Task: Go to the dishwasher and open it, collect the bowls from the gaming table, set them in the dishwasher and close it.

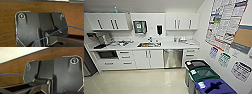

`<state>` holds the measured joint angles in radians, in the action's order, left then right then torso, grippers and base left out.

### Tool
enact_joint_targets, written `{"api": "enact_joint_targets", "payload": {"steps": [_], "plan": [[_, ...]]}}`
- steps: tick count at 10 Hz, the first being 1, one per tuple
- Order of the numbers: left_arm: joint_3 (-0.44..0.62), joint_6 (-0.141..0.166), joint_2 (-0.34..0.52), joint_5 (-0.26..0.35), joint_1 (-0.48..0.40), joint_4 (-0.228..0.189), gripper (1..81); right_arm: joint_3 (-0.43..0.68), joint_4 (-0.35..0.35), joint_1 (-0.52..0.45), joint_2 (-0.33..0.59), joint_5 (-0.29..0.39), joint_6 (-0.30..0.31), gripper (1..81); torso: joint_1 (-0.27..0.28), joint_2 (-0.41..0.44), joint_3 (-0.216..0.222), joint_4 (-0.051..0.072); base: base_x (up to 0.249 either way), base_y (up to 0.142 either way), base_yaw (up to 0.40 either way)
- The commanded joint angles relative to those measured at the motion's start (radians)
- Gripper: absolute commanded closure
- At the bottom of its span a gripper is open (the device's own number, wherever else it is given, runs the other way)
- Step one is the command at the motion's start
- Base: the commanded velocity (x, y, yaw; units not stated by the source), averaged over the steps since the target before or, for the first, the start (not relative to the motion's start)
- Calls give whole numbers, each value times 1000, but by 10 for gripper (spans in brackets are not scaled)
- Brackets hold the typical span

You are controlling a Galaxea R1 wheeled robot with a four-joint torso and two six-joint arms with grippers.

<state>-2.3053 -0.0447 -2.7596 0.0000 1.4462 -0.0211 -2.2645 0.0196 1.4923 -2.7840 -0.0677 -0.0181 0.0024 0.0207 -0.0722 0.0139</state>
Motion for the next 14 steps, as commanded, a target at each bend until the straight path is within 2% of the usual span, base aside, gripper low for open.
{"api": "enact_joint_targets", "payload": {"steps": [1, 10, 14], "plan": [[9, 3, 17, 55, -49, 12, 10, 25, -1, -53, 15, 52, -3, 10, 0, 0, 0, 0, 154, 0, 0], [9, 3, 18, 55, -49, 12, 10, 24, -1, -53, 15, 52, -3, 10, 0, 0, 0, 0, 132, 0, 0], [9, 3, 18, 55, -49, 12, 10, 24, -1, -54, 15, 52, -3, 10, 0, 0, 0, 0, 109, 73, 0]]}}
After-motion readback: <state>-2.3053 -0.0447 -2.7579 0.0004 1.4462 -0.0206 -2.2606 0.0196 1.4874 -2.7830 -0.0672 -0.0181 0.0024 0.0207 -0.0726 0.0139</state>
